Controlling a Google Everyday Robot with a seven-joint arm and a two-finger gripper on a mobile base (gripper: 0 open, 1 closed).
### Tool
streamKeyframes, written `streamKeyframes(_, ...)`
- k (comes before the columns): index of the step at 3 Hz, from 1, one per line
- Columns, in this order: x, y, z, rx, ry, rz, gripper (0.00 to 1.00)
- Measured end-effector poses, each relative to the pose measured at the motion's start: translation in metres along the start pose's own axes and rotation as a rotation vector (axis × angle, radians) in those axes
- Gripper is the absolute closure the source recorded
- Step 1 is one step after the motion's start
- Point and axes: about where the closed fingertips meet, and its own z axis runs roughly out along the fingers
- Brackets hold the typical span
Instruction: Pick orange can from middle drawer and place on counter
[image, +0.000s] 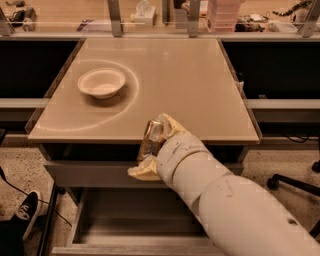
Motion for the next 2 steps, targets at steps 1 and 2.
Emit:
streamKeyframes(1,0.002,-0.018,0.008,0.016,-0.004,-0.039,1.0)
streamKeyframes(2,-0.002,-0.04,0.019,0.035,-0.012,-0.085,1.0)
